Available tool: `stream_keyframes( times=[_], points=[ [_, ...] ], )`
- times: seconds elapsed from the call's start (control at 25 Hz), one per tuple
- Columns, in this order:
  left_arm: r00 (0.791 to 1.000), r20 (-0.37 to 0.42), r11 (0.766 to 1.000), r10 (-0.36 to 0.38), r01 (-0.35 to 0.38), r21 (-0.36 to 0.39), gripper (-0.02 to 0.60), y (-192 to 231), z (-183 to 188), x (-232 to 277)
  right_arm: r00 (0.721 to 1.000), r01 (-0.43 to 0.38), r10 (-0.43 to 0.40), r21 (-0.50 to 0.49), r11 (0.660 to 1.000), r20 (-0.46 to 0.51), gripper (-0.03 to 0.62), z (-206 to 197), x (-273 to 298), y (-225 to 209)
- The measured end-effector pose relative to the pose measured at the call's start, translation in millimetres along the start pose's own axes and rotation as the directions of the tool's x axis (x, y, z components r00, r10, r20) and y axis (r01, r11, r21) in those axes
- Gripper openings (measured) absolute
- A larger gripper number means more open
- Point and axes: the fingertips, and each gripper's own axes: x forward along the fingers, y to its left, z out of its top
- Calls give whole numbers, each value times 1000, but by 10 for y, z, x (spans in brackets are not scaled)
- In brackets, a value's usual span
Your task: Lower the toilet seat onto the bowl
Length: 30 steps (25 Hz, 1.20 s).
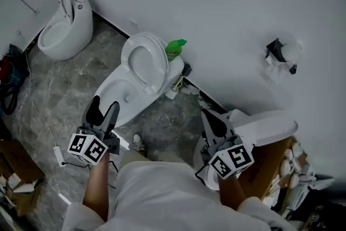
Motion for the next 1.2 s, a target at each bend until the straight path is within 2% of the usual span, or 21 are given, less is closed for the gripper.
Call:
stream_keyframes(
  times=[0.2, 0.32, 0.44, 0.64, 0.84, 1.2],
  points=[
    [993, -89, 996, -79, 75, -39, 359, 250, -166, 816, 996, 80, -80, 2, 997, -45, -3, -4, 313, -175],
    [989, -123, 994, -82, 72, -79, 359, 297, -324, 1243, 990, 126, -124, 30, 992, -73, -3, -64, 379, -421],
    [985, -156, 996, -68, 59, -62, 359, 316, -444, 1694, 989, 126, -122, 49, 991, -83, -2, -96, 545, -686],
    [978, -208, 1000, 3, -6, -13, 359, 417, -696, 2432, 993, 59, -50, 82, 995, -104, -2, -127, 957, -1078],
    [967, -243, 997, 70, -72, 2, 359, 593, -891, 3062, 992, 12, 1, 94, 996, -129, -2, -165, 1374, -1435],
    [941, -286, 983, 182, -185, 16, 357, 918, -1166, 3735, 985, -14, 37, 137, 991, -171, -3, -300, 1656, -1930]
  ],
)
